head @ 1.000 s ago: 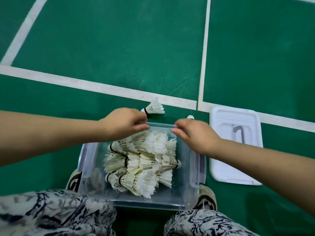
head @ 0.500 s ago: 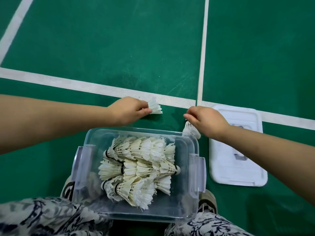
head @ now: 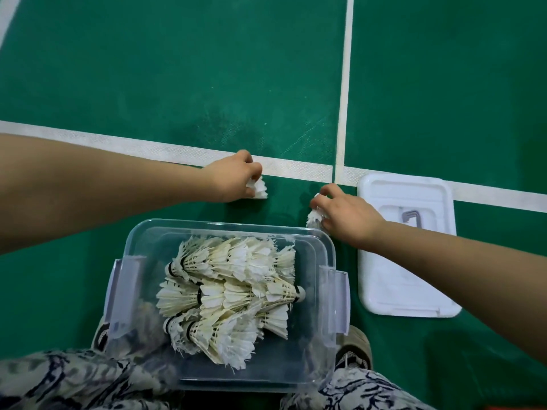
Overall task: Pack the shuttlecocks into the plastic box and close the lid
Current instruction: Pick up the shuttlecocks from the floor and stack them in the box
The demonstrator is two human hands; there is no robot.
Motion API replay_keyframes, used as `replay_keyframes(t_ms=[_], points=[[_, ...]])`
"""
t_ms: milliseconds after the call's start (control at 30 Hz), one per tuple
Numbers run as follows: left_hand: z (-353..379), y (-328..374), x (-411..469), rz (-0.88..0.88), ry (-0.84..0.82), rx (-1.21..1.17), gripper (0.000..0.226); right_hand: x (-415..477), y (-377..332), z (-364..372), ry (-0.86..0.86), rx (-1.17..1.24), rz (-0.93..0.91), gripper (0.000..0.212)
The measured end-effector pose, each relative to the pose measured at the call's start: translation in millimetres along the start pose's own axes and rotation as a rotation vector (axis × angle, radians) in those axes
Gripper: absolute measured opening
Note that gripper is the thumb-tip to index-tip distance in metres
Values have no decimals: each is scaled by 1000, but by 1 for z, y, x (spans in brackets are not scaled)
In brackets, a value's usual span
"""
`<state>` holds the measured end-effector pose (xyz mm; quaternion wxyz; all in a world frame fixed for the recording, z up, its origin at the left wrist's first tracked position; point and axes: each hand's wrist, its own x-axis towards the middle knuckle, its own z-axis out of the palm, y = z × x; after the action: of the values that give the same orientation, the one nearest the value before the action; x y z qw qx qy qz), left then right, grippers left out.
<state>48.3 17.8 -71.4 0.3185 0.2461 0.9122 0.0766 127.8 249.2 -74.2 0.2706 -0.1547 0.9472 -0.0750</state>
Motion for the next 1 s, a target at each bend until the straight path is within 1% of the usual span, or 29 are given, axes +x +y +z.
replay_keyframes(t_ms=[67, 133, 233, 300, 400, 500, 567, 667, 800, 900, 1000], points=[[1, 0, -2, 30, 28, 6, 21, 1, 2, -2, 34, 21, -6, 35], [1, -1, -5, 66, 64, 6, 19, 0, 4, -4, 79, 38, -7, 33], [-5, -1, -12, 130, 174, 55, 18, 0, 5, -15, 173, 70, 8, 31], [-14, 4, -15, 158, 261, 92, 20, 1, 2, -29, 266, 118, 28, 30], [-34, 17, -21, 161, 391, 52, 20, 0, -5, -54, 457, 240, 68, 29], [-52, 27, -36, 166, 496, -23, 19, -1, -16, -72, 536, 360, 90, 25], [-59, 31, -52, 170, 540, -79, 21, -4, -29, -77, 531, 428, 50, 23], [-63, 32, -80, 180, 557, -130, 29, -15, -49, -80, 478, 547, -28, 25], [-61, 32, -113, 176, 510, -131, 43, -31, -76, -81, 383, 798, -85, 25], [-60, 36, -131, 221, 485, -62, 48, -39, -93, -80, 311, 988, -113, 36], [-58, 38, -143, 286, 447, -25, 48, -42, -105, -78, 275, 1051, -161, 23]])
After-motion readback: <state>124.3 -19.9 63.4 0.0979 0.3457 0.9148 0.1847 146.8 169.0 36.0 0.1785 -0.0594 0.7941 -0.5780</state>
